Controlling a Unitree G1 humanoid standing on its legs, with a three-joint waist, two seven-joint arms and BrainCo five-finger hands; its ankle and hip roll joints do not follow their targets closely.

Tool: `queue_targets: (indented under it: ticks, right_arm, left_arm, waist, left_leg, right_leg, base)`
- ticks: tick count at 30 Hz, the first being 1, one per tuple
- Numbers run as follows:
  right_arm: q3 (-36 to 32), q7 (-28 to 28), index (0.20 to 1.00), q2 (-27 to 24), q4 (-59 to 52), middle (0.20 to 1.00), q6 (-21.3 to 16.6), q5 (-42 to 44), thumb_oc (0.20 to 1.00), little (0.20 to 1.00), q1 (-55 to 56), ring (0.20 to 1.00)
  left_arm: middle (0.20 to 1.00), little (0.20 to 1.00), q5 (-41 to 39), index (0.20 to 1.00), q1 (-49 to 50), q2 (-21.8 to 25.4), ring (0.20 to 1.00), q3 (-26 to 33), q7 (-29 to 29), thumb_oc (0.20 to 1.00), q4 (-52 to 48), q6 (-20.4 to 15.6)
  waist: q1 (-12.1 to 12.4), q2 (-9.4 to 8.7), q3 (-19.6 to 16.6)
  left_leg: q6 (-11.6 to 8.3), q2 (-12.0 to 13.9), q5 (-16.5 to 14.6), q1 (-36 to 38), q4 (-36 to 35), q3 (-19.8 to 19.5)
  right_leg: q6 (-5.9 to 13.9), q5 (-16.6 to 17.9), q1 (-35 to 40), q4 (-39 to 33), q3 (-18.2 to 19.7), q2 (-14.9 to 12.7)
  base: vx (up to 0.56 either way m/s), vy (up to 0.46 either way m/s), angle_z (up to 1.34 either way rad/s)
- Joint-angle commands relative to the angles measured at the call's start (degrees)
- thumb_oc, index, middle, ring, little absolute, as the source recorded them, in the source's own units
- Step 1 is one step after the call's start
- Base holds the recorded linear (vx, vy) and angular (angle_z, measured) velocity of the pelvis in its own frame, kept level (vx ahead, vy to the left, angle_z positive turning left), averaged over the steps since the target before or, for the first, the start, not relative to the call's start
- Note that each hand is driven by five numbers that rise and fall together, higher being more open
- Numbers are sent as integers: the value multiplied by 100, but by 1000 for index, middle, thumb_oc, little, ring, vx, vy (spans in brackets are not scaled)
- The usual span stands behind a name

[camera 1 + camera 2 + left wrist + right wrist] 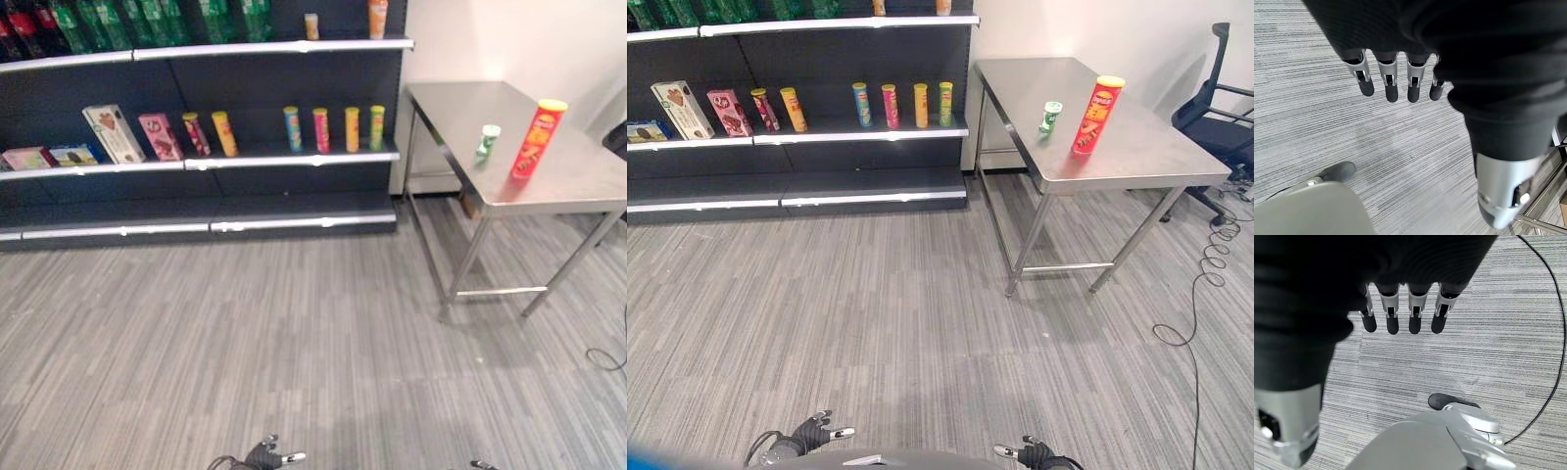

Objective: Put the goods on the table back onto the shelves and tidy them up.

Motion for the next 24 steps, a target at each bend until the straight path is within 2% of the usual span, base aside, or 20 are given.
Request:
queue_targets:
  ticks: [1,15,24]
  right_arm:
    - [279,1,1000,-146,-1,1000,-142,60,1000,1000,-238,1000]
    - [448,76,1000,18,-72,1000,-175,88,1000,1000,-384,1000]
    - [484,67,1000,50,-9,1000,-139,64,1000,1000,-360,1000]
  left_arm:
    - [1000,1000,31,1000,-342,33,1000,93,-77,1000,181,-139]
    - [1000,1000,195,1000,-334,-176,1000,-126,-189,1000,262,-89]
    - [1000,1000,265,1000,-436,-145,1000,-203,-138,1000,175,-108]
  waist:
    - [-80,-248,3]
    - [-67,-273,-41]
    - [-75,-294,-96]
  left_leg:
    - [-464,427,-424,334,8,-179]
    - [-436,406,-452,349,23,-141]
    - [-425,394,-461,376,-24,-113]
  right_leg:
    - [811,197,159,-439,56,-702]
    - [837,184,162,-404,57,-738]
    - [844,187,133,-381,47,-746]
  base:
    - [0,0,0]
    - [0,0,0]
    - [0,0,0]
